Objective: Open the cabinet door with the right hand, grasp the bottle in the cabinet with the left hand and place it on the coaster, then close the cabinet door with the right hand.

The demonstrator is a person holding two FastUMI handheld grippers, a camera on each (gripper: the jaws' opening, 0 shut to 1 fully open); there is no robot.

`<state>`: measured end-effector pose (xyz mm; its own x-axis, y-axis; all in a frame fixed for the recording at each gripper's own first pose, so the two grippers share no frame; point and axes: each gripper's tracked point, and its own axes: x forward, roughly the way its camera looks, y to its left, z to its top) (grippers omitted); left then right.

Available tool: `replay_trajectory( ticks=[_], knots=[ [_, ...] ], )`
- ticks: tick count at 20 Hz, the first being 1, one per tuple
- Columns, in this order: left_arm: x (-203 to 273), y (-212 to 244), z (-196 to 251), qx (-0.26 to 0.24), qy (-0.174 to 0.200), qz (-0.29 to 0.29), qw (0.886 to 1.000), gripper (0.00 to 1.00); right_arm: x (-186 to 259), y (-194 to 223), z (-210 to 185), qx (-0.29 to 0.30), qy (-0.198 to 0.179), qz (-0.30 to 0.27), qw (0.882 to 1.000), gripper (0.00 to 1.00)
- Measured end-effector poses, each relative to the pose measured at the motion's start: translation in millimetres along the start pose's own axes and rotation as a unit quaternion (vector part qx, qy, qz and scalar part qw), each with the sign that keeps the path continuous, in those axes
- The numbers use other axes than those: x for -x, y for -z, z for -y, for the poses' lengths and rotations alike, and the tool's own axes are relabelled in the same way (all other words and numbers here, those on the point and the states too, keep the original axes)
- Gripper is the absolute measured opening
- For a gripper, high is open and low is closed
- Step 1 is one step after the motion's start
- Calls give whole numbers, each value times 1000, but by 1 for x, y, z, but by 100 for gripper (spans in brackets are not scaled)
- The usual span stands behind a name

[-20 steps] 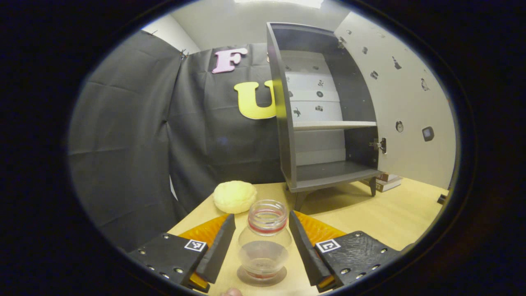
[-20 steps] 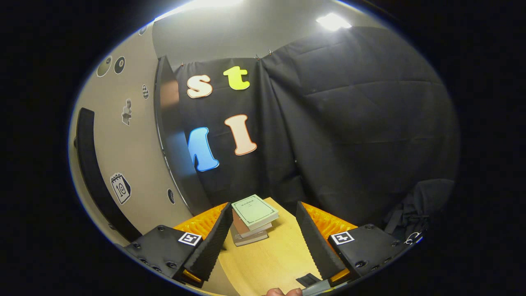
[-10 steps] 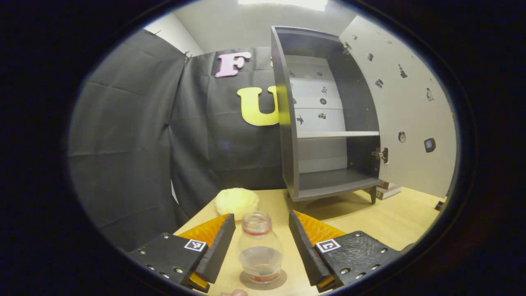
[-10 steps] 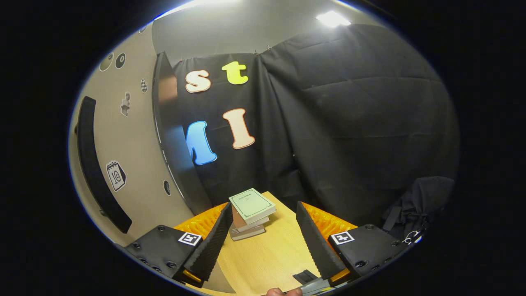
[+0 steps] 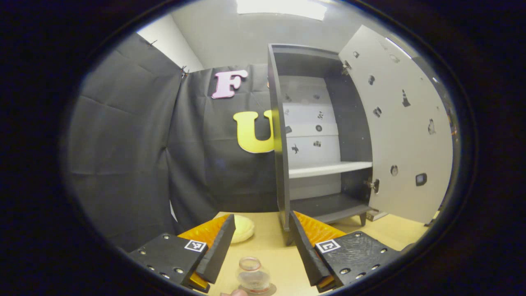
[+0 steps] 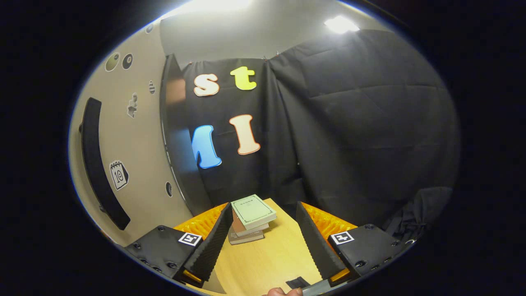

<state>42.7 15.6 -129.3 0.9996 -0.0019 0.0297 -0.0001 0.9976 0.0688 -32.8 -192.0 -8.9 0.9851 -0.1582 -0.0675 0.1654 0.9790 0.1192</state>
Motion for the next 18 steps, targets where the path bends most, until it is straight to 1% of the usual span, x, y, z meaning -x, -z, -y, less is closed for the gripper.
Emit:
replay_trajectory(
  ticks=[1,2,3,5,7,8,9,10,12,15,16,18],
  knots=[
    [2,-13,8,5,-2,-4,1000,78,-6,-2,1,15,-9,-1,1000,98],
    [5,-29,16,7,-5,-5,1000,81,-9,-6,-2,23,-23,2,999,98],
    [11,-46,26,6,-6,-6,1000,78,-11,-15,-5,25,-35,7,999,98],
    [20,-74,49,7,-7,-12,1000,78,-11,-28,-9,8,-60,14,998,98],
    [27,-101,78,23,-2,-7,1000,79,-12,-41,-11,-8,-84,23,996,98],
    [30,-111,91,28,-4,-7,1000,80,-13,-45,-11,-6,-94,26,995,93],
    [34,-117,99,33,-13,-6,999,81,-15,-48,-10,2,-104,26,994,98],
    [37,-125,111,37,-17,-4,999,78,-16,-50,-7,14,-111,25,993,98],
    [41,-136,135,42,-20,-3,999,78,-18,-54,-5,33,-128,24,991,98],
    [51,-142,159,33,-32,-2,999,78,-16,-55,-8,29,-157,11,987,98],
    [55,-144,167,33,-33,-2,999,84,-14,-56,-13,26,-172,10,985,98],
    [61,-143,180,39,-27,-2,999,78,-8,-53,-26,37,-199,4,979,98]
  ],
)
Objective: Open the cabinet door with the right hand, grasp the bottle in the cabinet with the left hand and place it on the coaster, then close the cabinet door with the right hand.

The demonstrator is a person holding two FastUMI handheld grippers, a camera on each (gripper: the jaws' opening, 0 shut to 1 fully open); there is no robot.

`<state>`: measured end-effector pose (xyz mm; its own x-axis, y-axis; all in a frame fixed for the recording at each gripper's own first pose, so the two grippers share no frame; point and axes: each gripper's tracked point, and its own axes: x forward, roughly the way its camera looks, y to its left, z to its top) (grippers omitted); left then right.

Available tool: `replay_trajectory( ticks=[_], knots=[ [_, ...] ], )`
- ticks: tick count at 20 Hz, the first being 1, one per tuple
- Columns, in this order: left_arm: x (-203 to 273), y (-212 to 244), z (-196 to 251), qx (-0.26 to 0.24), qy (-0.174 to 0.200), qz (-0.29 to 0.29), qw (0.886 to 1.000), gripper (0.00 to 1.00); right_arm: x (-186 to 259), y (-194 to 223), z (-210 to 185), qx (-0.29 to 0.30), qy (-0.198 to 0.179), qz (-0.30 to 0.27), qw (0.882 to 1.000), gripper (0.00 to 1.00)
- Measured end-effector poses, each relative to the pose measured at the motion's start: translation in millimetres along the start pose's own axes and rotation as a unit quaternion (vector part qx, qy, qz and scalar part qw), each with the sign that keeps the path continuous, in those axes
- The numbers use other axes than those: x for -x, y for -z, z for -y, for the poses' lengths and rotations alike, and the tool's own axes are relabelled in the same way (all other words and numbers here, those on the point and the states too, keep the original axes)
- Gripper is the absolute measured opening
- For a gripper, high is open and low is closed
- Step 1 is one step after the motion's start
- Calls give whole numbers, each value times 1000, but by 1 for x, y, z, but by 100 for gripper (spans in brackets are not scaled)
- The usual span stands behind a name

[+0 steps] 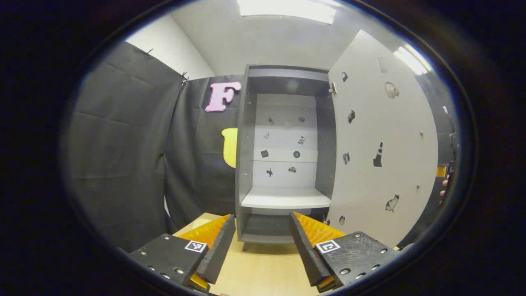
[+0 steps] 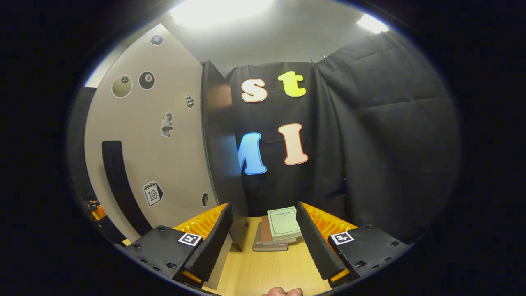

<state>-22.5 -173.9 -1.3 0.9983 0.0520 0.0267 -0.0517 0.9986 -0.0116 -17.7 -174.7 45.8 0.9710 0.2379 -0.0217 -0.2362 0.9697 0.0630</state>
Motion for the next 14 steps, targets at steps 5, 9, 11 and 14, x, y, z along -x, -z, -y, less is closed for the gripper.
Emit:
replay_trajectory(
  ticks=[5,9,11,14],
  knots=[
    [13,-5,3,4,17,19,1000,78,9,-5,-35,5,-29,7,1000,92],
    [4,-5,-29,41,10,31,999,81,16,-18,-57,-7,-24,2,1000,92],
    [6,-4,-57,47,-3,27,999,85,23,-26,-60,4,-9,5,1000,98],
    [1,3,-83,39,0,10,999,85,30,-35,-65,16,10,5,1000,98]
  ],
)
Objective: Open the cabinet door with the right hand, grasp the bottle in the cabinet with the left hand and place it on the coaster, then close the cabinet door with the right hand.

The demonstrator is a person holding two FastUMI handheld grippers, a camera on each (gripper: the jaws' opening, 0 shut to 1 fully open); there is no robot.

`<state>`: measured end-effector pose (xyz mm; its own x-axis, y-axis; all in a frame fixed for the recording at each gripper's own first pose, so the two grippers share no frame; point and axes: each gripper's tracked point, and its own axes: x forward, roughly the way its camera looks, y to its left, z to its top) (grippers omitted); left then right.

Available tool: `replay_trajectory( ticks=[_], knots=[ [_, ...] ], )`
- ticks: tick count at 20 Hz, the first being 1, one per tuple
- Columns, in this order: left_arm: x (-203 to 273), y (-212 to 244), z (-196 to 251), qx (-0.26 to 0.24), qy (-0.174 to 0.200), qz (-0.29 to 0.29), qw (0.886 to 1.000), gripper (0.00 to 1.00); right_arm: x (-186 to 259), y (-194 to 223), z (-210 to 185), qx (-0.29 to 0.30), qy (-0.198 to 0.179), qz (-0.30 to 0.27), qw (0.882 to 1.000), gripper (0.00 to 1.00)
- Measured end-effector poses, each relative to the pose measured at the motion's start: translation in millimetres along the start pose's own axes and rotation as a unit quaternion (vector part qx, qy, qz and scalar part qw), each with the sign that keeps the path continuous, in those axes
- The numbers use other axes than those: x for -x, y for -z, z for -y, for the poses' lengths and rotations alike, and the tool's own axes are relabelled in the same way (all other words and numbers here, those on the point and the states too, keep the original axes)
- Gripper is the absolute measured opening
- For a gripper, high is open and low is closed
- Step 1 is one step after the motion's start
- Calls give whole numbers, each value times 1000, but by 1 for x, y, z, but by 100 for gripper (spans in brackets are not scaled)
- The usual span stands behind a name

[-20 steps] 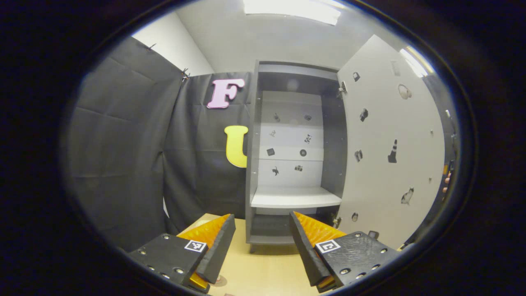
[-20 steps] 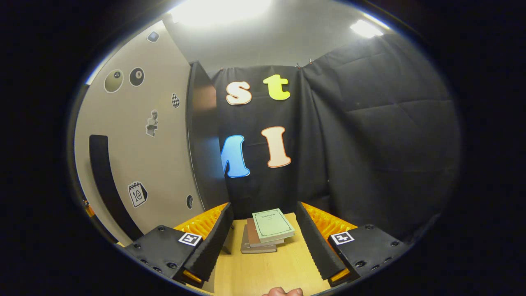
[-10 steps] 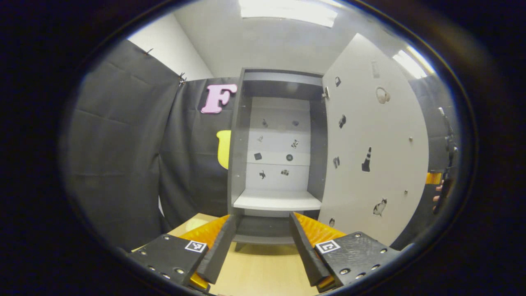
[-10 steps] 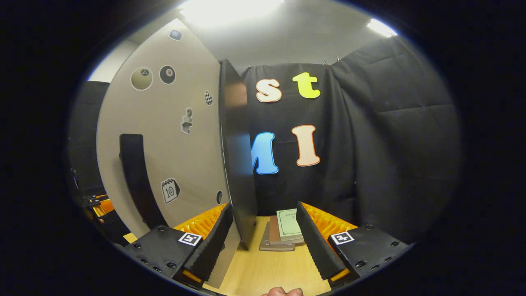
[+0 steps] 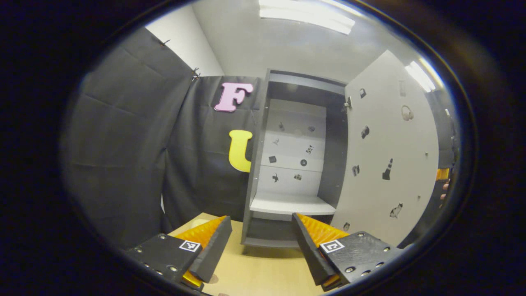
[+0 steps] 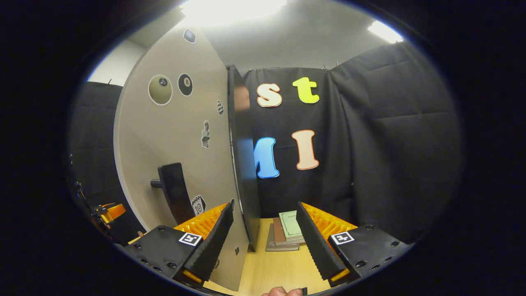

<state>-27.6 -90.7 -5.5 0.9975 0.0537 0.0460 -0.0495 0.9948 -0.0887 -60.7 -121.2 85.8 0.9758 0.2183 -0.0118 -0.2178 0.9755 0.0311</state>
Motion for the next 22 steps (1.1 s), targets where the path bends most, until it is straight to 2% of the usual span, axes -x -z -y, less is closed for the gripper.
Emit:
replay_trajectory(
  ticks=[4,5,6,9,12,13,14,15,16,17,19,21,22],
  knots=[
    [-3,-1,-19,-45,8,-12,999,86,4,-15,-10,16,12,11,1000,98],
    [-1,-4,-22,-50,11,-9,999,86,4,-15,-10,29,17,7,999,92],
    [1,-7,-22,-52,17,-6,998,86,7,-19,-11,40,23,9,999,92],
    [6,-11,-26,-65,28,-4,997,86,7,-15,-18,34,28,4,999,96],
    [10,-12,-34,-60,33,-2,998,86,5,-9,-35,-2,20,-4,1000,96],
    [10,-10,-39,-58,32,-3,998,90,5,-9,-43,-5,16,-4,1000,89],
    [11,-9,-45,-57,31,-4,998,86,4,-9,-52,-4,11,-2,1000,89],
    [12,-9,-52,-57,29,-5,998,90,3,-9,-62,-1,6,0,1000,89],
    [13,-10,-59,-57,25,-5,998,86,3,-7,-73,1,1,-1,1000,89],
    [12,-10,-66,-56,21,-5,998,95,1,-6,-84,2,-6,-1,1000,89],
    [13,-9,-80,-53,17,-6,998,87,0,-3,-105,-2,-17,-3,1000,89],
    [13,-6,-92,-51,13,-8,999,95,-4,-1,-124,-8,-27,-5,1000,89],
    [13,-4,-100,-50,10,-10,999,90,-7,0,-131,-8,-32,-6,999,89]
  ],
)
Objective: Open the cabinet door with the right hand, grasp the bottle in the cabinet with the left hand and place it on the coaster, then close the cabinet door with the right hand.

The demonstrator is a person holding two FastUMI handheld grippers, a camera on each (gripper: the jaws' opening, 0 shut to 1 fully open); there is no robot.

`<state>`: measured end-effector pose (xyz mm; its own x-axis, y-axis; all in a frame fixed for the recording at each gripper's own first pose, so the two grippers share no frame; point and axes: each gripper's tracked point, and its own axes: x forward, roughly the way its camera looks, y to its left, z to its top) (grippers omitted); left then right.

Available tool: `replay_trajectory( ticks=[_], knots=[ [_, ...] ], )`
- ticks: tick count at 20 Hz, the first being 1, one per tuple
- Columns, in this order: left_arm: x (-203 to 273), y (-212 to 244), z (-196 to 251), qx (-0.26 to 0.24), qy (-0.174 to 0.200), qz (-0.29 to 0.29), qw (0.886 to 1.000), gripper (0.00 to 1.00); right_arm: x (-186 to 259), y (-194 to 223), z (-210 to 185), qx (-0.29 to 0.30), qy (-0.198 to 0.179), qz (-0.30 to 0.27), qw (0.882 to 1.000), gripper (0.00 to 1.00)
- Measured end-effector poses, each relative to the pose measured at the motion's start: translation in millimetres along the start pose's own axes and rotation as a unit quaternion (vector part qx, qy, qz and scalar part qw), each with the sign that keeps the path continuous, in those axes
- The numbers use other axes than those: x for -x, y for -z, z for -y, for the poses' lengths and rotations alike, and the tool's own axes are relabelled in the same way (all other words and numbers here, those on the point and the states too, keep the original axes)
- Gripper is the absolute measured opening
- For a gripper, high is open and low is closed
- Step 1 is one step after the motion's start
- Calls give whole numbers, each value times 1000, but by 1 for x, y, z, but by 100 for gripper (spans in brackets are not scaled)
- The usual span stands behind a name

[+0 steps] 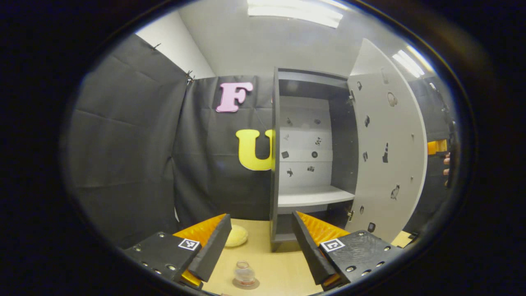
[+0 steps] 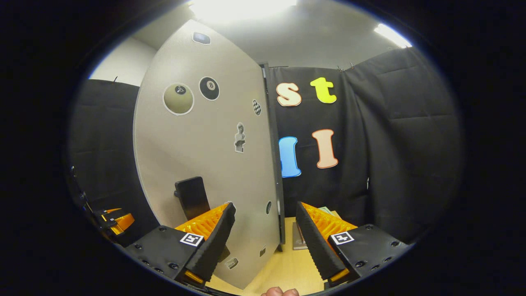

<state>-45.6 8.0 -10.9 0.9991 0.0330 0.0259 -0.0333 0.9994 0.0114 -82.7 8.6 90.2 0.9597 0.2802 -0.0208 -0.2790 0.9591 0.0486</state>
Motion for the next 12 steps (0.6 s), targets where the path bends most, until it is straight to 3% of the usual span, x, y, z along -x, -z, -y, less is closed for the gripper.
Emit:
replay_trajectory(
  ticks=[1,6,7,8,9,11,12],
  knots=[
    [0,3,-6,1,-2,-2,1000,86,-3,0,-7,1,-4,-2,1000,96],
    [0,11,-30,-6,-12,-9,1000,86,-19,3,-42,6,-24,-4,1000,89],
    [0,13,-34,-7,-13,-9,1000,86,-24,4,-50,3,-29,-5,1000,97],
    [0,15,-37,-5,-13,-10,1000,86,-28,5,-58,1,-35,-6,999,97],
    [0,16,-40,-3,-13,-11,1000,86,-33,5,-65,0,-41,-8,999,89],
    [-2,19,-46,1,-14,-12,1000,86,-45,7,-81,6,-57,-16,998,89],
    [-2,20,-49,1,-15,-14,1000,86,-50,7,-86,11,-62,-19,998,97]
  ],
)
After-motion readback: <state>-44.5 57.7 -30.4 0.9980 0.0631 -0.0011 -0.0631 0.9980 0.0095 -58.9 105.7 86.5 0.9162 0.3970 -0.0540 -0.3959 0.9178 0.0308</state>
